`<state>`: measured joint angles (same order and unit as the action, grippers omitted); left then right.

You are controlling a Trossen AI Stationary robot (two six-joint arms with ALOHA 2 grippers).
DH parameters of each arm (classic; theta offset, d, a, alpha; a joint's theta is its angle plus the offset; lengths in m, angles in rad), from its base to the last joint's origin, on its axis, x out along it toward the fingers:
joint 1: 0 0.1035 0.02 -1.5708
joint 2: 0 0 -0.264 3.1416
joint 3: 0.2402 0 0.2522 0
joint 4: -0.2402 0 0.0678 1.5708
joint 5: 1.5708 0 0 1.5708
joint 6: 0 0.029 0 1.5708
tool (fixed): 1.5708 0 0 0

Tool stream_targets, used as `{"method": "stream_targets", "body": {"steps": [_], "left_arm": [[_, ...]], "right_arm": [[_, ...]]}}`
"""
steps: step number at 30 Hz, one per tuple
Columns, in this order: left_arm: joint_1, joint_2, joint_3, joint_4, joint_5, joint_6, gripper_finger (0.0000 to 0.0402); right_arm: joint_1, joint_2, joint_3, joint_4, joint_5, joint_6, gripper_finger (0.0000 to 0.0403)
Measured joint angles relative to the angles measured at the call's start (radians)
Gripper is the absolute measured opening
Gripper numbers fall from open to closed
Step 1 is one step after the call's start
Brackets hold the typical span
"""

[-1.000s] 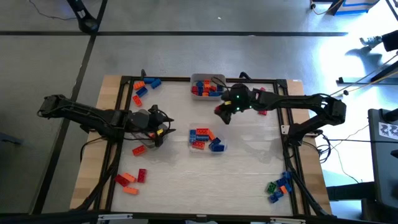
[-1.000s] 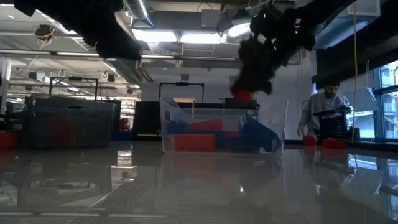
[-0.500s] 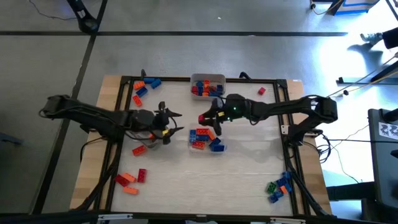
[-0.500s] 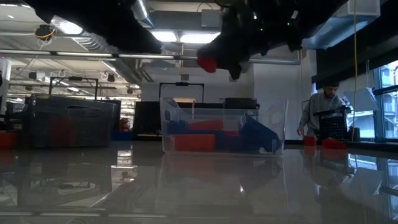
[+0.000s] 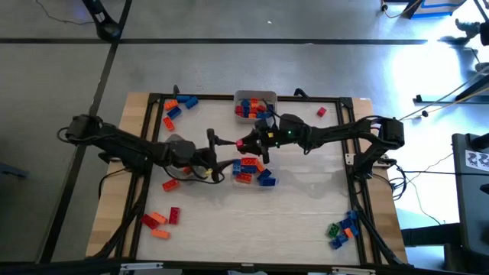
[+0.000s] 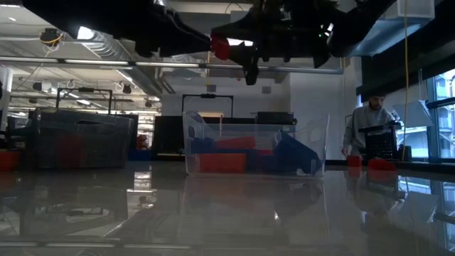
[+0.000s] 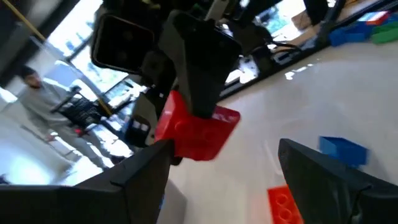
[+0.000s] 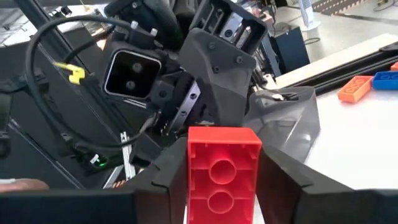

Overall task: Sort blocks by size
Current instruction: Put the red curved game piece into the black bin

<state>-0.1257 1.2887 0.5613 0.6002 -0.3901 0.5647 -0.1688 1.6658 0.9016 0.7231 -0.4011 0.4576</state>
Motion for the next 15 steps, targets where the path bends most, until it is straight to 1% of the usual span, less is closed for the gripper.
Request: {"method": "stream_targets", "body": {"steps": [4, 7, 12, 15], "left_arm": [[0.000, 0.016, 0.000, 0.032, -0.050, 0.039, 0.0285], [0.000, 0.015, 0.000, 0.055, -0.054, 0.043, 0.0285], [0.001, 0.016, 0.000, 0.090, -0.059, 0.051, 0.0285], [0.001, 0.016, 0.000, 0.102, -0.068, 0.087, 0.0285]], "right_arm": [[0.012, 0.001, 0.000, 0.011, 0.016, -0.002, 0.0143], [0.026, 0.001, 0.000, 0.037, 0.046, -0.009, 0.0143], [0.026, 0.001, 0.000, 0.044, 0.058, -0.008, 0.0143], [0.038, 0.001, 0.002, 0.046, 0.075, 0.006, 0.0143]]}}
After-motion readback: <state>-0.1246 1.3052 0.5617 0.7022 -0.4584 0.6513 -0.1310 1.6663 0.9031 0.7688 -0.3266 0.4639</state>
